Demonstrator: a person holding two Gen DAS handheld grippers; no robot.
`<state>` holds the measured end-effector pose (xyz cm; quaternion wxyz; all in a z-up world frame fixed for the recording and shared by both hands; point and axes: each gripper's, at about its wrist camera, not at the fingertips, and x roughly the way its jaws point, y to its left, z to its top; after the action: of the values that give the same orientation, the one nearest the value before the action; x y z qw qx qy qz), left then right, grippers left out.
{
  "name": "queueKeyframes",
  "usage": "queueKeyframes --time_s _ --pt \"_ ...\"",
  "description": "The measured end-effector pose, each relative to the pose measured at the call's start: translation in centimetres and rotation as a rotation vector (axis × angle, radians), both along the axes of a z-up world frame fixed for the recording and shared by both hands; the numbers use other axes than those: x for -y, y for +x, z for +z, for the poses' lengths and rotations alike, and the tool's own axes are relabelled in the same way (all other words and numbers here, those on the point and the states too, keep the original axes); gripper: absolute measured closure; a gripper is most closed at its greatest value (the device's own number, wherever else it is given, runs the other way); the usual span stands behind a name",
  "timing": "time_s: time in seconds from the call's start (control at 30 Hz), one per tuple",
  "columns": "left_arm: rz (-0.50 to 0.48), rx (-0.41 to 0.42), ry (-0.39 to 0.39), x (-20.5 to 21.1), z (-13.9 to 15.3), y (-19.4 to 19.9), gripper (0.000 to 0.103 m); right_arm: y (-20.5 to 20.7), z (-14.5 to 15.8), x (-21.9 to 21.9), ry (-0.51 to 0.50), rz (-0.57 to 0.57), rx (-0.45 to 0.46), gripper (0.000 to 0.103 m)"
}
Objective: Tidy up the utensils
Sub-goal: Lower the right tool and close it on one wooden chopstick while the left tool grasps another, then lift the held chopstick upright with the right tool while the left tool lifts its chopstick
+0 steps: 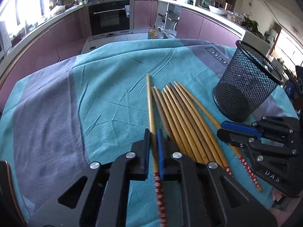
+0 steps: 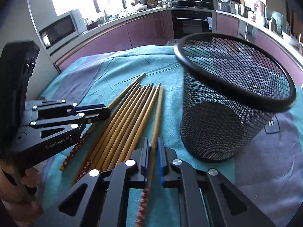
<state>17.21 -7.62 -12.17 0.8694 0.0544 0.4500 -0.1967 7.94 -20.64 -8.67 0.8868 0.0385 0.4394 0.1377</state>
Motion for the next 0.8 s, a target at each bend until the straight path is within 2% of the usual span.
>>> queueKeyframes --time_s 0.17,0.3,0.5,0.8 --pt "0.024 0.001 -0.060 -1.4 0.7 -0.8 0.095 -1.1 0.8 0.9 0.067 0.001 0.028 0.097" --pt "0.011 0.031 -0.099 -2.0 2.5 -1.8 0.095 -1.8 1.8 1.5 0.124 0.028 0.051 0.097" --pt "-0.059 0.089 -0.176 -2.1 6.4 -3.8 0.095 -3.2 4.5 2.5 0.187 0.061 0.120 0.097" --pt "-0.143 0.177 -0.319 -1.8 13.1 -6.0 0.096 -4.9 9.9 4.5 0.243 0.061 0.291 0.097"
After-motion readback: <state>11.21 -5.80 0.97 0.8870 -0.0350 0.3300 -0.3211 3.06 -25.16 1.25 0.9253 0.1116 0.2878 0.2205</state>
